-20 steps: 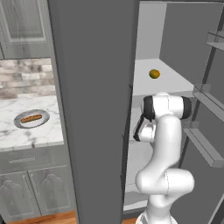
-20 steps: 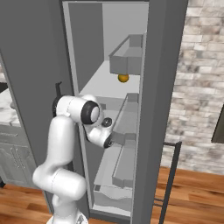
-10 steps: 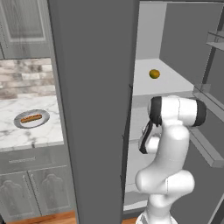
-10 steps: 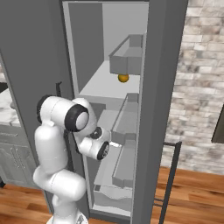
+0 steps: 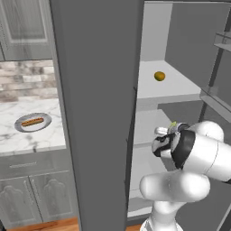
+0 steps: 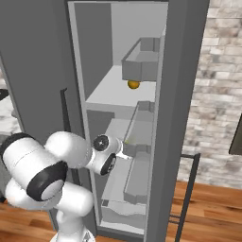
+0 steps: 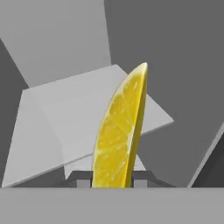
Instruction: Place the cold items (orange and lemon wedge) from the fridge in one tupperware on the dining counter. Place the warm items (kebab skewer and hot dog) in the stove area in another tupperware.
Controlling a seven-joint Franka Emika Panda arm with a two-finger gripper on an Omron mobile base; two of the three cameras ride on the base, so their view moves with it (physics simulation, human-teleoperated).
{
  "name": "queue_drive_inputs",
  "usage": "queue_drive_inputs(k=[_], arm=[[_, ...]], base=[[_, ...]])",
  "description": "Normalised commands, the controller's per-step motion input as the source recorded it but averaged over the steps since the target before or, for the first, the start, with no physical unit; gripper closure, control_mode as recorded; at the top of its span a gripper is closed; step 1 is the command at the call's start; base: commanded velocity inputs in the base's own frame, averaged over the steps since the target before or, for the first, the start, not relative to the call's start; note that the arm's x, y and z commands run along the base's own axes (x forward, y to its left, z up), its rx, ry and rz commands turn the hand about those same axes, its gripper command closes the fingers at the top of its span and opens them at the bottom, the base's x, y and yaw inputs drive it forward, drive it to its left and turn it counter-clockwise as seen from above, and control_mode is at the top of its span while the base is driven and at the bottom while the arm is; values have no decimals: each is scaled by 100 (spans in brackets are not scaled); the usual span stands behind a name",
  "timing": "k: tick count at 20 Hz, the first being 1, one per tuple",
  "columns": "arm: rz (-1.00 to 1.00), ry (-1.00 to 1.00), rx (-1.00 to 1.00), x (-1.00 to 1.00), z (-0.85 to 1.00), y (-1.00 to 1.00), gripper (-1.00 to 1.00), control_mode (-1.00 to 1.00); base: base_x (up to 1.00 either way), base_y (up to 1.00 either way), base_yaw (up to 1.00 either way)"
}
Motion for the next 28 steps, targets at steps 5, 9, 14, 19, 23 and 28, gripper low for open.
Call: queue_drive_inputs(k=[5,9,14,19,23,28], arm=[[0,0,1,-55,99,9,100,-100],[0,1,0,-46,80,23,100,-100],[0,0,2,-47,48,19,100,-100],[0,2,1,-50,44,23,100,-100],[0,4,0,-55,51,26,100,-100],[0,6,0,-57,58,27,100,-100]], base=[[0,0,0],[0,0,0],[0,0,0],[0,0,0],[0,0,0],[0,0,0]])
